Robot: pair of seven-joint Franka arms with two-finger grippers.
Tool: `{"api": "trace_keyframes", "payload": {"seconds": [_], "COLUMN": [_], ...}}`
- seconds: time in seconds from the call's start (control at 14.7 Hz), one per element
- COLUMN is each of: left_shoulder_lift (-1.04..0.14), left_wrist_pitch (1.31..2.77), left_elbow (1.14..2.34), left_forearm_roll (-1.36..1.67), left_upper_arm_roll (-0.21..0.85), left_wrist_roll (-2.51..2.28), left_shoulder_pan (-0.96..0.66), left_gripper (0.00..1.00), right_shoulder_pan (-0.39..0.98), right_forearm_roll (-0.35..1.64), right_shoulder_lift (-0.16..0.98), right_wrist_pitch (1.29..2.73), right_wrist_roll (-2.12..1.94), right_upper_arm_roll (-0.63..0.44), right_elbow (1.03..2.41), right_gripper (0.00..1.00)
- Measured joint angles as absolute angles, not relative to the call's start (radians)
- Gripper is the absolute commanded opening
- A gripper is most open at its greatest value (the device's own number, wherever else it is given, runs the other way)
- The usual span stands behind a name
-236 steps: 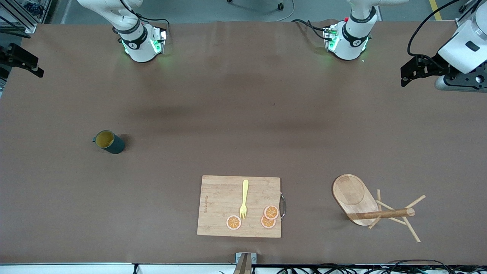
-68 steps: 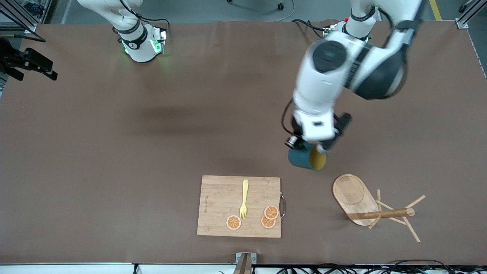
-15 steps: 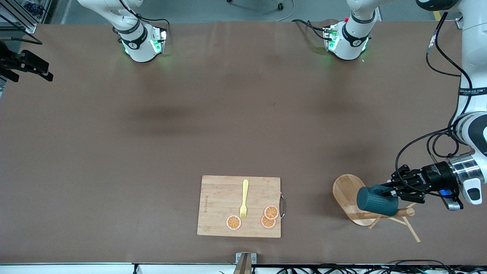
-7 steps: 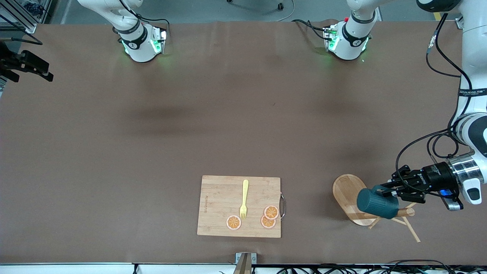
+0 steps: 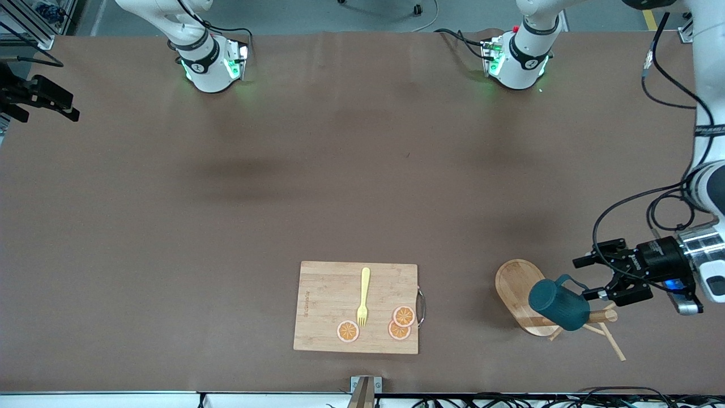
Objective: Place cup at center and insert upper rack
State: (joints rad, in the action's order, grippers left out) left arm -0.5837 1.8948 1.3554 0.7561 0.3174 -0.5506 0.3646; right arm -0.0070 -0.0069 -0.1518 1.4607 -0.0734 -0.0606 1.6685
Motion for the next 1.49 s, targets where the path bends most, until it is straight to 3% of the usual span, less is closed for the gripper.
{"api": "trace_keyframes", "payload": {"seconds": [0.41, 0.75, 0.88, 1.09, 1.29, 1.49], "left_shoulder_lift": [-0.332, -0.23, -0.183, -0.098, -0.007, 0.103], "left_wrist_pitch": [1.706, 1.566, 1.537, 1.506, 1.513, 1.553], "left_elbow": [1.351, 1.356, 1.367, 1.428, 1.538, 1.692], "left_forearm_roll": [0.25, -0.023, -0.102, -0.117, -0.03, 0.018], "left_upper_arm_roll": [0.413, 0.523, 0.471, 0.274, 0.162, 0.125], "left_wrist_roll": [-0.567, -0.528, -0.462, -0.302, -0.212, -0.192], "left_shoulder_pan": [0.332, 0.321, 0.225, 0.027, -0.011, -0.016], "left_gripper": [1.0, 1.0, 1.0, 1.0, 1.0, 1.0], "right_shoulder_pan": [-0.007, -0.007, -0.007, -0.007, -0.007, -0.007], "right_forearm_roll": [-0.007, -0.007, -0.007, -0.007, -0.007, -0.007], "right_shoulder_lift": [-0.153, -0.153, -0.153, -0.153, -0.153, -0.153], "right_wrist_pitch": [1.461, 1.461, 1.462, 1.465, 1.468, 1.468], "right_wrist_roll": [-0.074, -0.074, -0.074, -0.074, -0.074, -0.074], "right_upper_arm_roll": [-0.061, -0.061, -0.061, -0.061, -0.061, -0.061], "right_elbow": [1.669, 1.669, 1.669, 1.669, 1.669, 1.669], "right_gripper": [1.0, 1.0, 1.0, 1.0, 1.0, 1.0]}}
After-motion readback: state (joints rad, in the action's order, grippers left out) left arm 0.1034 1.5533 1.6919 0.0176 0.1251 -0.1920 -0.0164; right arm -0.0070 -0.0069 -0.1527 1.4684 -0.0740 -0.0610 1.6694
